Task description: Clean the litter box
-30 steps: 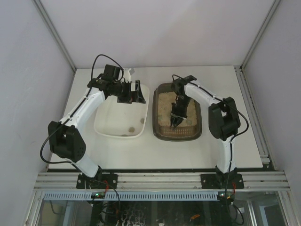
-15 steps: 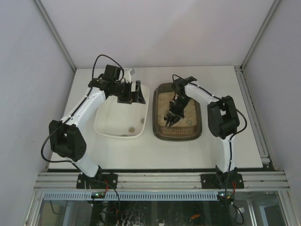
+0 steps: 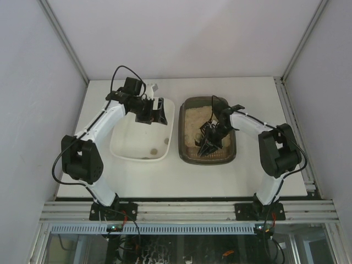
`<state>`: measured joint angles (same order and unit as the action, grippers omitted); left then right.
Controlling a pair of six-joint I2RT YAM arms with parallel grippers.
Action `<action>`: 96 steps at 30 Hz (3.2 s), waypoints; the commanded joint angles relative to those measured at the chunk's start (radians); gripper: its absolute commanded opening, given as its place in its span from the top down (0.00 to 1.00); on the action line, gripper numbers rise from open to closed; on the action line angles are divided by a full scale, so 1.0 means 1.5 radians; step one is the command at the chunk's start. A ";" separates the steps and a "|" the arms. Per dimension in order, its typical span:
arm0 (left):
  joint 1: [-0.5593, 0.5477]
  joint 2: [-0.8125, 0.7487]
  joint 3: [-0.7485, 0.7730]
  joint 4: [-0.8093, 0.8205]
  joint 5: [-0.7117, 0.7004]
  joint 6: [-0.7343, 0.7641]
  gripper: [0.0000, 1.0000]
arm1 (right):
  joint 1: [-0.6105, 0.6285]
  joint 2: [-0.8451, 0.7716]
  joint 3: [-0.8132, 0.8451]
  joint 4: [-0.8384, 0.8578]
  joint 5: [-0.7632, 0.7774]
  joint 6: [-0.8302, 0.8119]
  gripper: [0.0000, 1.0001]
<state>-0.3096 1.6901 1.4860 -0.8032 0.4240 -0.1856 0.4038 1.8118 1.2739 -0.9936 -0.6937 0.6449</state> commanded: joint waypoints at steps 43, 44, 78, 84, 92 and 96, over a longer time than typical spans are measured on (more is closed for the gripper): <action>0.096 -0.319 -0.374 -0.023 -0.169 0.266 0.04 | -0.106 -0.224 -0.627 1.429 -0.168 0.381 1.00; 0.096 -0.317 -0.373 -0.023 -0.169 0.266 0.04 | -0.094 -0.209 -0.622 1.434 -0.173 0.380 1.00; 0.096 -0.307 -0.371 -0.024 -0.186 0.259 0.04 | -0.114 -0.057 -0.643 1.663 -0.189 0.555 1.00; 0.095 -0.299 -0.370 -0.025 -0.186 0.259 0.04 | -0.030 -0.025 -0.601 1.644 -0.206 0.557 1.00; 0.096 -0.292 -0.368 -0.027 -0.186 0.259 0.04 | -0.036 -0.023 -0.604 1.618 -0.209 0.538 1.00; 0.095 -0.283 -0.366 -0.028 -0.186 0.259 0.04 | -0.056 -0.038 -0.608 1.603 -0.205 0.539 1.00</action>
<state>-0.1703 1.2572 0.9375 -0.8547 0.1417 0.2104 0.3325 1.7905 0.3489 1.3849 -1.0008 1.4738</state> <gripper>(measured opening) 0.961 0.153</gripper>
